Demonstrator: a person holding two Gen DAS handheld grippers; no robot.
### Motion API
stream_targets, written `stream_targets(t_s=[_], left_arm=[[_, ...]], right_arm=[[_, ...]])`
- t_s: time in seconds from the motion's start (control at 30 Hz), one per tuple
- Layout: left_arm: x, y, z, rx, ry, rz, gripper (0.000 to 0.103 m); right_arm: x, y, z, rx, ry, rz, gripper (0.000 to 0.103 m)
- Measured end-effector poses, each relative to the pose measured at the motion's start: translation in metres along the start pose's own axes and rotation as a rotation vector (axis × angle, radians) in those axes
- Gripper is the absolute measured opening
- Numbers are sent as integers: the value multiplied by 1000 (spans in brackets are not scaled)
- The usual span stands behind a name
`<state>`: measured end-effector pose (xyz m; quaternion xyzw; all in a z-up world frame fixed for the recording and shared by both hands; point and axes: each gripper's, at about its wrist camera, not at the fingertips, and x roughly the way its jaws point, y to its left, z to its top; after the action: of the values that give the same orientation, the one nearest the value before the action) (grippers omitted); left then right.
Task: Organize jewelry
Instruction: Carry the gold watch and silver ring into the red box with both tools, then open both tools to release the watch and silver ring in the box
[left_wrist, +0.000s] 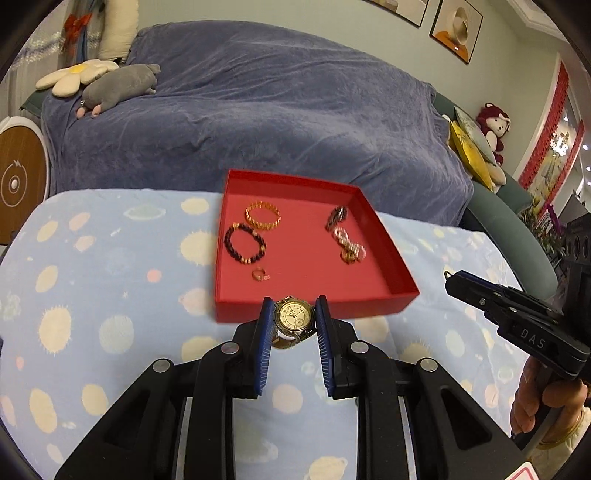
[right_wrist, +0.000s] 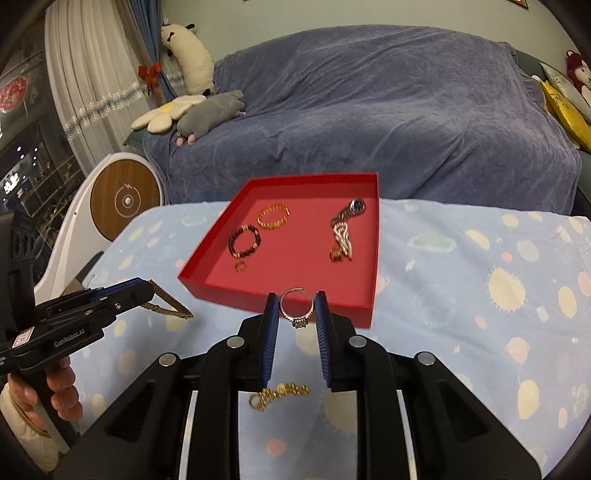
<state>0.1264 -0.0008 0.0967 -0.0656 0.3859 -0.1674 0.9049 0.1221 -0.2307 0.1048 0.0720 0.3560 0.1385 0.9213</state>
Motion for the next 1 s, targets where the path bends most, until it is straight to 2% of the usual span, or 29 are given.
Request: stream_targets(t_s=[0.1, 0.2, 0.37, 0.57, 0.63, 0.73, 0.77, 0.87, 1.0], left_arm=[[16, -2, 30, 4, -14, 1, 20], [42, -6, 43, 8, -10, 2, 20], [91, -5, 40, -5, 49, 23, 20], [117, 2, 36, -31, 97, 19, 20], [115, 4, 38, -47, 71, 18, 20], [106, 7, 43, -72, 38, 9, 33], [102, 8, 45, -81, 30, 6, 38], [85, 11, 50, -92, 2, 3, 38], [52, 8, 44, -78, -26, 19, 38]], right_arm=[[20, -2, 20, 9, -2, -8, 19], [51, -9, 28, 37, 34, -10, 19], [84, -13, 23, 52, 70, -21, 19], [102, -16, 16, 31, 97, -40, 21], [102, -17, 17, 31, 88, -54, 24], [92, -19, 19, 43, 57, -58, 35], [87, -18, 20, 43, 48, -56, 35], [67, -17, 22, 42, 15, -53, 40], [36, -11, 16, 20, -5, -44, 41]])
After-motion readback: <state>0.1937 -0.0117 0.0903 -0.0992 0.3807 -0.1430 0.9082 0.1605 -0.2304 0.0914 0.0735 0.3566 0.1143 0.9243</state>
